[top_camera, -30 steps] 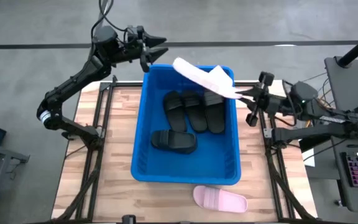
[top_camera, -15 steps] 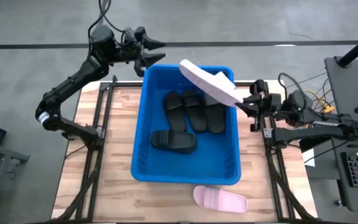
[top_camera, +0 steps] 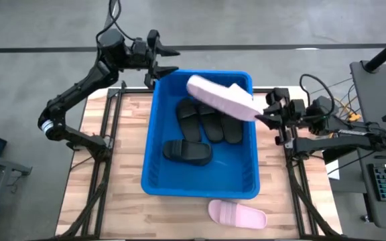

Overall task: Pick and place slides into bin
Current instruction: Put the pink slides into the blue organize bin

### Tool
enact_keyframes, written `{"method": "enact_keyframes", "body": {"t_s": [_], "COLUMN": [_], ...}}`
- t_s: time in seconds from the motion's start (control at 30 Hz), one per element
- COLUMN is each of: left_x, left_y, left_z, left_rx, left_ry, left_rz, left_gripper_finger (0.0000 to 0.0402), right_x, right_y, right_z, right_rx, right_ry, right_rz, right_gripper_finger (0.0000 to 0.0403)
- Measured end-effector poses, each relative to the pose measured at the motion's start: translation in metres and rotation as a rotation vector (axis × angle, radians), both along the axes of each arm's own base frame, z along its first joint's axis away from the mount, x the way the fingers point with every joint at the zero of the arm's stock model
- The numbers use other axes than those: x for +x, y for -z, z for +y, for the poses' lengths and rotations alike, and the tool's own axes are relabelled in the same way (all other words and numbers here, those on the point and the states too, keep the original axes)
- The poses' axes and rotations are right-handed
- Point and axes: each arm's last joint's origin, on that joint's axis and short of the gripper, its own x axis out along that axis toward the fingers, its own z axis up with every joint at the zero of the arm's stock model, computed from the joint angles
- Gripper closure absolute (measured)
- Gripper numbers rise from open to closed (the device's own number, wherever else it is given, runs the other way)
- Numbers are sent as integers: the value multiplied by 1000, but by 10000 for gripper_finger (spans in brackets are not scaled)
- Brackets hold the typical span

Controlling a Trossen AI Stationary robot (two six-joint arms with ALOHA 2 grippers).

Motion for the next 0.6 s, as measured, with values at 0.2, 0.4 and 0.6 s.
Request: {"method": "enact_keyframes", "body": {"t_s": [0.2, 0.4, 0.6], "left_x": [17, 39, 55], "left_y": [14, 30, 34], "left_z": [13, 16, 8], "left_rx": [-31, -124, -112], "left_ry": [60, 237, 313], "left_rz": [37, 107, 90], "left_gripper_finger": [185, 185, 185], "right_x": [10, 24, 35], "right_y": [4, 12, 19], "right_z": [3, 2, 1], "right_rx": [35, 25, 33], "right_ry": [-164, -180, -181], "right_rz": [52, 108, 156], "right_gripper_finger": [375, 375, 375]}}
